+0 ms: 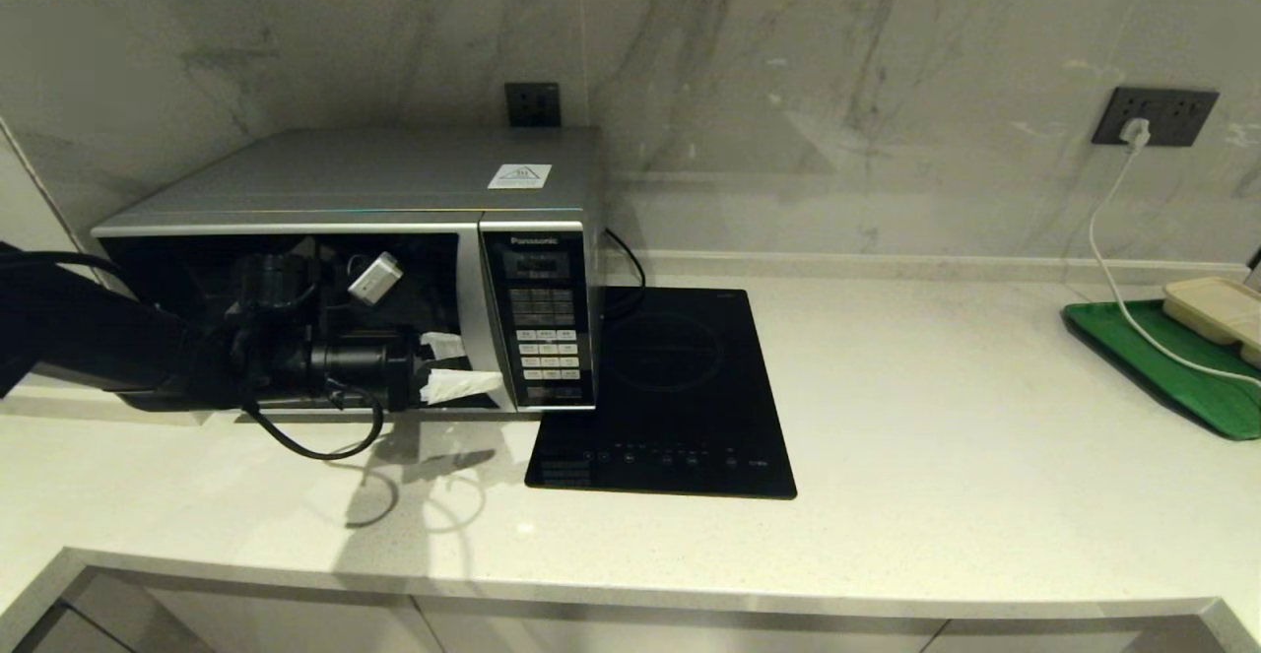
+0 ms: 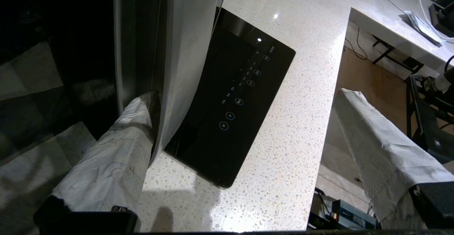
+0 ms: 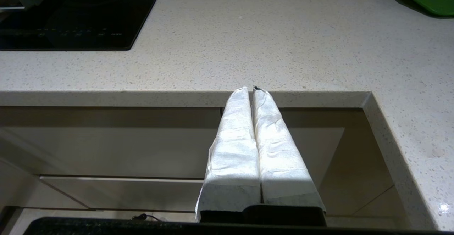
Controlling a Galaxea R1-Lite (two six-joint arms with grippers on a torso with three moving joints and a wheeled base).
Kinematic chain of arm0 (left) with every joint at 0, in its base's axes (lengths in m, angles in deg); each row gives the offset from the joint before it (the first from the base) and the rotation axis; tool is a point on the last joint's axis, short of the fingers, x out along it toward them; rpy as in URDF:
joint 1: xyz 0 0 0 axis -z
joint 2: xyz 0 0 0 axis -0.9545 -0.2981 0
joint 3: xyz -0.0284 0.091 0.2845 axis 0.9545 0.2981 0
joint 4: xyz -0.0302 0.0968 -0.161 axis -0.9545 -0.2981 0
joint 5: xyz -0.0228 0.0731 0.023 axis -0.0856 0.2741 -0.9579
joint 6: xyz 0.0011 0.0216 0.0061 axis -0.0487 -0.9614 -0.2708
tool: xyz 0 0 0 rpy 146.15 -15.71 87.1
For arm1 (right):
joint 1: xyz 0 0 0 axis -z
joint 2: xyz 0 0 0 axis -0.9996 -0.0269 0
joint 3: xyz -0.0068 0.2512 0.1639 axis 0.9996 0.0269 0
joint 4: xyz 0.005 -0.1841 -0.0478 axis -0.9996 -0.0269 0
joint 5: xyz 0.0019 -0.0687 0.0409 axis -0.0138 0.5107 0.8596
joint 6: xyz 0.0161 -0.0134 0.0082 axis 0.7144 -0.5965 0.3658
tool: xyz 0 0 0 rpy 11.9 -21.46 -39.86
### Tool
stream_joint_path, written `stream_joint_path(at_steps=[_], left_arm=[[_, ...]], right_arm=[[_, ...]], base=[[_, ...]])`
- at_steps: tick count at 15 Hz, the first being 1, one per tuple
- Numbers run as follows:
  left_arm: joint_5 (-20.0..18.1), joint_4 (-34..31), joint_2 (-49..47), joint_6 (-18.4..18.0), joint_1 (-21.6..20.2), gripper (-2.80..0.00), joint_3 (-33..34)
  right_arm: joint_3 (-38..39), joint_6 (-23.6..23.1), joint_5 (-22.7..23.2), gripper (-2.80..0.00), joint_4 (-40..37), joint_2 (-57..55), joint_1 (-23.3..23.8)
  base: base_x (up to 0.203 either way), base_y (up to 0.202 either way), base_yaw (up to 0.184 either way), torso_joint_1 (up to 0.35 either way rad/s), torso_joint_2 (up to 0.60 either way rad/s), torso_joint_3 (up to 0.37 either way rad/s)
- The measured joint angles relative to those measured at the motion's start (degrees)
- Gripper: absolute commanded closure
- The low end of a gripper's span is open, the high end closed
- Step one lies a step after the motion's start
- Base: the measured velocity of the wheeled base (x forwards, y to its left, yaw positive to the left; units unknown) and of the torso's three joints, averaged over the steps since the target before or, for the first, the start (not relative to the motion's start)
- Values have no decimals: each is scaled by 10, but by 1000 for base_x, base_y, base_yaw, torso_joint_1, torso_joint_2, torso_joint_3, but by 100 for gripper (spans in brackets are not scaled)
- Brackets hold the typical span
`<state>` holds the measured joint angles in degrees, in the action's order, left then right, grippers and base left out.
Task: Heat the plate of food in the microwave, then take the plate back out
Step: Open the microwave oven
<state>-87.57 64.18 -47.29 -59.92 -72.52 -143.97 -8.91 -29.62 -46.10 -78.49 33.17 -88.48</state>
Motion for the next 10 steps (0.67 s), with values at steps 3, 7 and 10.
stream_joint_path(at_steps=[3, 7, 10], left_arm=[[-21, -12, 6, 34, -6, -280, 0], [-52, -83, 50, 94, -20, -280, 1], [-57, -114, 61, 81, -20, -280, 6]], right_arm=[[0, 0, 0, 0, 0, 0, 0], [0, 0, 0, 0, 0, 0, 0], [0, 0, 0, 0, 1, 0, 1]], base=[[0, 0, 0, 0, 0, 0], [0, 0, 0, 0, 0, 0], [0, 0, 0, 0, 0, 0]])
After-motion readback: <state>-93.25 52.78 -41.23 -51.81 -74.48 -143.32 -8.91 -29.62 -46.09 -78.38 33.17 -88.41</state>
